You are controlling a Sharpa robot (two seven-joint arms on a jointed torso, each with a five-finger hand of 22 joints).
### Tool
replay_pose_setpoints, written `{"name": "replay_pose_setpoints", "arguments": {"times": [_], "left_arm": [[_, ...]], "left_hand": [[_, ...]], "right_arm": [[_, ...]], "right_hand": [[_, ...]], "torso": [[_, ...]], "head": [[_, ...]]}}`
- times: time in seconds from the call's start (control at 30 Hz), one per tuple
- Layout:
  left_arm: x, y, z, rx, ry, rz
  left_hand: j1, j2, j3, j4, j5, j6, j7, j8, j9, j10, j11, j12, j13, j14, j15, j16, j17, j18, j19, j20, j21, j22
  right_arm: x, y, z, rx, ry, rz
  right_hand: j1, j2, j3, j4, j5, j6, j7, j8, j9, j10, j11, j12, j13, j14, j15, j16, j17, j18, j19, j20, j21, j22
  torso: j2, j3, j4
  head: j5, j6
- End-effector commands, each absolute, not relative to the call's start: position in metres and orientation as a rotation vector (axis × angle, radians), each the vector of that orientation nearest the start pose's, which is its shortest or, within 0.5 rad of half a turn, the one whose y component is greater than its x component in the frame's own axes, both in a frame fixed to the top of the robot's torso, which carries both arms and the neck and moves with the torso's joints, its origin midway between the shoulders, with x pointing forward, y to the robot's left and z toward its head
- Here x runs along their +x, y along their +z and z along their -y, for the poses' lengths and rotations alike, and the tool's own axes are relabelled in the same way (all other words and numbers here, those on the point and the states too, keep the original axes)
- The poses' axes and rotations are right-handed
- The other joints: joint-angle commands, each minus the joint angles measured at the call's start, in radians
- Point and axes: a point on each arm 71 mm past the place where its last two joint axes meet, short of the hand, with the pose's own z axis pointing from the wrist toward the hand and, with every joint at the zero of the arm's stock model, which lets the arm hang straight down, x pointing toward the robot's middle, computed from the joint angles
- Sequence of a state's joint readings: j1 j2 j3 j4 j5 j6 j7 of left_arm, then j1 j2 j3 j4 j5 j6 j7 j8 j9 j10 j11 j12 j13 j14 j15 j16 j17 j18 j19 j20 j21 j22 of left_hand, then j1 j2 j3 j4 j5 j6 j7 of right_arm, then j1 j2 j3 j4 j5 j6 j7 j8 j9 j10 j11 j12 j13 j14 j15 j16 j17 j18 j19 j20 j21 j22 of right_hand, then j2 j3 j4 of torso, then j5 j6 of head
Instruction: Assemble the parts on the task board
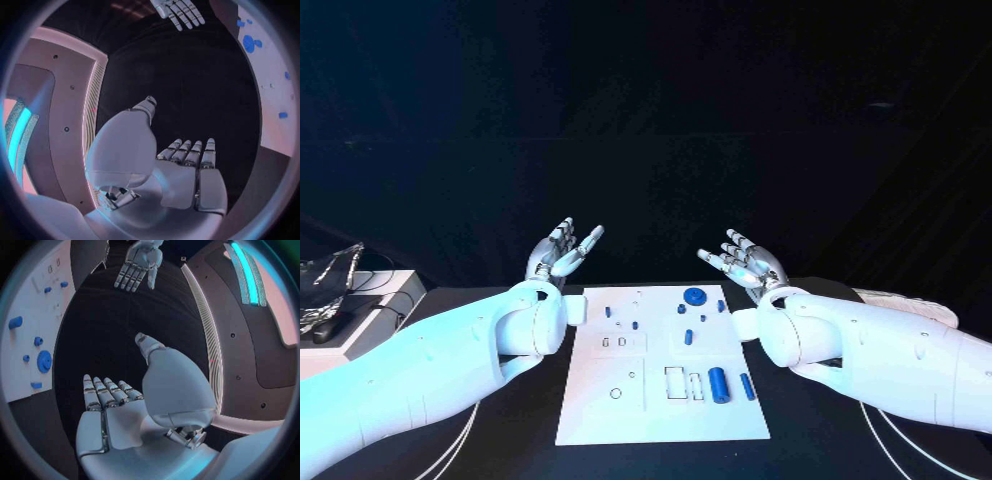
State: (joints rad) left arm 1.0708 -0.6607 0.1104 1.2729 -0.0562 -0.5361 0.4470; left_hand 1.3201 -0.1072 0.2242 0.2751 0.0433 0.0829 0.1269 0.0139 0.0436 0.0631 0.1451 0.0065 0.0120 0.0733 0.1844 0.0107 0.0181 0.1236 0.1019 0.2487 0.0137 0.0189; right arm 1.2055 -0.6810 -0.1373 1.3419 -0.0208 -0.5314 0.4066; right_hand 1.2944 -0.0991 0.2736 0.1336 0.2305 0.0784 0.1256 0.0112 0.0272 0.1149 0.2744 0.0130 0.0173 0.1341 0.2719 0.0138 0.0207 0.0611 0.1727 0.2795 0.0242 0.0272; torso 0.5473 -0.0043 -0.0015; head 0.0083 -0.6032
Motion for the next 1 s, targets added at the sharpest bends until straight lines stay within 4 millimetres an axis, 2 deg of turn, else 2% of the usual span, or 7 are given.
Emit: {"name": "replay_pose_setpoints", "arguments": {"times": [0.03, 0.37, 0.47, 0.53, 0.63, 0.7, 1.0], "left_arm": [[0.534, -0.205, -0.2, -1.123, -1.443, -1.278], [0.539, -0.208, -0.206, -1.109, -1.454, -1.297], [0.539, -0.21, -0.211, -1.083, -1.455, -1.314], [0.537, -0.212, -0.213, -1.061, -1.452, -1.326], [0.534, -0.217, -0.218, -1.028, -1.455, -1.361], [0.531, -0.219, -0.22, -1.01, -1.454, -1.382], [0.513, -0.224, -0.233, -0.94, -1.454, -1.471]], "left_hand": [[0.05, -0.004, 0.006, 0.016, 0.007, 0.008, 0.073, 0.005, 0.002, 0.003, 0.012, 0.006, 0.001, 0.002, 0.016, 0.005, 0.002, 0.011, 0.005, 0.016, 0.007, 0.002], [0.058, 0.007, 0.005, 0.015, 0.006, 0.038, 0.1, 0.016, 0.015, 0.036, 0.04, 0.013, 0.007, 0.04, 0.027, 0.016, 0.012, 0.016, 0.026, 0.031, 0.016, 0.008], [0.06, 0.026, 0.014, 0.01, 0.006, 0.18, 0.15, 0.071, 0.068, 0.221, 0.097, 0.058, 0.03, 0.241, 0.083, 0.085, 0.06, -0.029, 0.154, 0.045, 0.067, 0.035], [0.061, 0.032, 0.019, 0.007, 0.007, 0.313, 0.153, 0.127, 0.113, 0.482, 0.116, 0.12, 0.054, 0.566, 0.045, 0.21, 0.132, 0.004, 0.487, 0.043, 0.201, 0.101], [0.073, 0.025, 0.026, -0.001, 0.007, 0.579, 0.137, 0.239, 0.196, 0.778, 0.07, 0.174, 0.064, 0.784, -0.012, 0.304, 0.186, 0.061, 0.686, 0.031, 0.299, 0.133], [0.083, 0.018, 0.032, -0.006, 0.013, 0.668, 0.112, 0.282, 0.216, 0.885, 0.04, 0.2, 0.071, 0.883, -0.046, 0.351, 0.22, 0.062, 0.76, 0.006, 0.337, 0.144], [0.096, -0.026, 0.099, 0.005, 0.005, 0.824, 0.042, 0.357, 0.285, 1.142, -0.045, 0.243, 0.111, 1.079, -0.142, 0.603, 0.44, 0.058, 0.933, -0.093, 0.501, 0.221]], "right_arm": [[0.517, -0.22, 0.184, 1.051, 1.379, -1.549], [0.525, -0.213, 0.193, 0.894, 1.351, -1.573], [0.526, -0.21, 0.197, 0.762, 1.301, -1.558], [0.527, -0.208, 0.199, 0.669, 1.257, -1.55], [0.53, -0.207, 0.201, 0.513, 1.181, -1.553], [0.531, -0.207, 0.202, 0.412, 1.129, -1.562], [0.534, -0.21, 0.203, 0.042, 0.91, -1.603]], "right_hand": [[0.05, -0.003, 0.015, 0.003, 0.013, 0.009, 0.179, 0.005, 0.002, 0.005, 0.017, 0.006, 0.002, 0.003, 0.017, 0.008, 0.002, 0.008, 0.004, 0.015, 0.006, 0.002], [0.073, 0.002, 0.031, -0.004, 0.014, 0.043, 0.178, 0.014, 0.012, 0.045, 0.015, 0.012, 0.007, 0.041, 0.014, 0.016, 0.01, 0.012, 0.027, 0.015, 0.017, 0.008], [0.093, 0.004, 0.065, -0.034, 0.014, 0.187, 0.176, 0.061, 0.051, 0.204, 0.007, 0.04, 0.023, 0.239, -0.012, 0.072, 0.045, 0.034, 0.19, 0.015, 0.079, 0.04], [0.098, -0.001, 0.086, -0.055, 0.012, 0.333, 0.172, 0.112, 0.088, 0.42, -0.014, 0.086, 0.042, 0.471, -0.04, 0.145, 0.085, 0.067, 0.465, 0.009, 0.183, 0.09], [0.093, -0.017, 0.12, -0.083, 0.01, 0.569, 0.151, 0.196, 0.141, 0.712, -0.047, 0.135, 0.052, 0.702, -0.085, 0.22, 0.118, 0.114, 0.608, 0.003, 0.252, 0.109], [0.09, -0.026, 0.142, -0.098, -0.002, 0.717, 0.127, 0.25, 0.169, 0.838, -0.082, 0.164, 0.059, 0.837, -0.13, 0.273, 0.14, 0.125, 0.728, -0.032, 0.315, 0.132], [0.051, -0.069, 0.226, -0.142, 0.011, 0.88, 0.055, 0.258, 0.179, 1.094, -0.167, 0.085, 0.05, 1.174, -0.241, 0.364, 0.252, 0.12, 0.912, -0.15, 0.592, 0.29]], "torso": [[0.0, 0.0, 0.0], [-0.001, 0.0018, -0.0014], [0.0, 0.0011, -0.0004], [0.002, 0.0004, -0.0003], [0.0, -0.0004, -0.0009], [0.002, -0.0005, -0.001], [0.022, 0.0044, -0.0002]], "head": [[0.0, 0.0], [0.004, -0.017], [0.002, -0.021], [0.001, -0.025], [-0.001, -0.03], [-0.001, -0.032], [-0.01, -0.038]]}}
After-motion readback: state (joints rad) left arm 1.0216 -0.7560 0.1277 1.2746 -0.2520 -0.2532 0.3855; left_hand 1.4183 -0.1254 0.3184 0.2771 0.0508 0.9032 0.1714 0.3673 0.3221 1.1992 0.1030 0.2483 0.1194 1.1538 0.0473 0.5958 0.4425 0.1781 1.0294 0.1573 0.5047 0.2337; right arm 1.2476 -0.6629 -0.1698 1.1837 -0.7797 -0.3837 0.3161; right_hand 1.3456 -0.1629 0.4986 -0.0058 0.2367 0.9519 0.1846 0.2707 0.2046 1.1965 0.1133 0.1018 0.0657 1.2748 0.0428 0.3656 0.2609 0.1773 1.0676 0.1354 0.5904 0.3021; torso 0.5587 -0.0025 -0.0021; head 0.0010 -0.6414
